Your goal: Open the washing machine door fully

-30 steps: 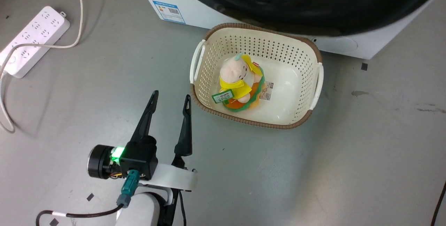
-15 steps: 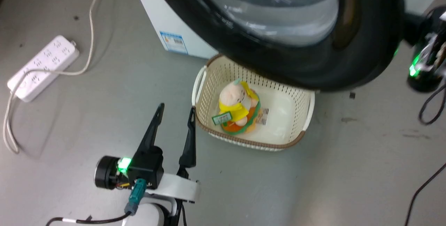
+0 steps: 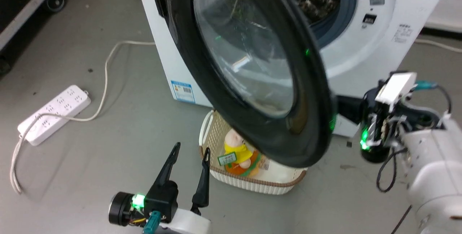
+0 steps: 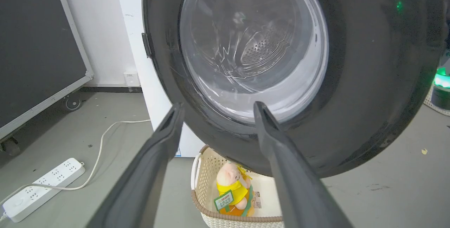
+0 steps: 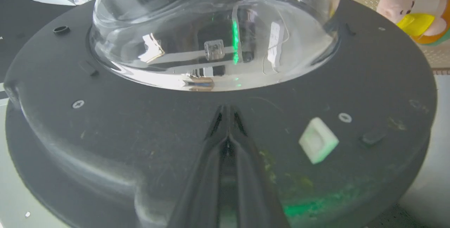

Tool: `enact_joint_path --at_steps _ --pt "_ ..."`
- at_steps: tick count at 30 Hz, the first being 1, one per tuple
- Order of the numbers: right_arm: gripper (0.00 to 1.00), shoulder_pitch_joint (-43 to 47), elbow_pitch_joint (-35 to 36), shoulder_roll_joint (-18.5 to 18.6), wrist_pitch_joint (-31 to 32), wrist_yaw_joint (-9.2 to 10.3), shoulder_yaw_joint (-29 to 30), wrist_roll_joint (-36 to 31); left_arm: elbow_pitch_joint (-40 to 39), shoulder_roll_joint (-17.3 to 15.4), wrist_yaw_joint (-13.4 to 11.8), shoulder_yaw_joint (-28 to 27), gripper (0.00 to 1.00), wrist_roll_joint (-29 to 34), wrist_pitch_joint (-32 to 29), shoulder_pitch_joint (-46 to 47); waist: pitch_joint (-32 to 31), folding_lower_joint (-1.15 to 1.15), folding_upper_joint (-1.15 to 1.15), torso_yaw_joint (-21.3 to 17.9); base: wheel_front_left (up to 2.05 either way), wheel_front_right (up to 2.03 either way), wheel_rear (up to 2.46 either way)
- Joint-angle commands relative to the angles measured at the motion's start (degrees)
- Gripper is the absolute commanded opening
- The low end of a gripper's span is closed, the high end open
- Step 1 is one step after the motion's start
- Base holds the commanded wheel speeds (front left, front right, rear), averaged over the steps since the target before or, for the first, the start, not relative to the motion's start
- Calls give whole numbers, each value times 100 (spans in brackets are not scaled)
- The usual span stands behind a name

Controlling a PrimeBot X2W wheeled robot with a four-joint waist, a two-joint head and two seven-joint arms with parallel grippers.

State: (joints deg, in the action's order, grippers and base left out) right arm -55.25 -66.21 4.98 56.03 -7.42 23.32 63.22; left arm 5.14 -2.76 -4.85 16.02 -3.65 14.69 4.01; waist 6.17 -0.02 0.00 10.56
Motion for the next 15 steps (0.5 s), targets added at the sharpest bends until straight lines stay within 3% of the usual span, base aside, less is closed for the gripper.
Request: enact_joint_path --at_steps 1,8,15 --pt "0 247 141 -78 98 -7 -32 90 21 -11 30 19 100 5 30 -104 -190 2 0 12 0 0 0" --pt "0 934 563 -206 521 -7 -477 545 91 -11 106 68 100 28 30 -340 -479 2 0 103 0 0 0" --pt "0 1444 823 -209 472 -7 -2023 2060 181 -11 170 17 100 -70 30 -527 -600 2 0 243 0 0 0"
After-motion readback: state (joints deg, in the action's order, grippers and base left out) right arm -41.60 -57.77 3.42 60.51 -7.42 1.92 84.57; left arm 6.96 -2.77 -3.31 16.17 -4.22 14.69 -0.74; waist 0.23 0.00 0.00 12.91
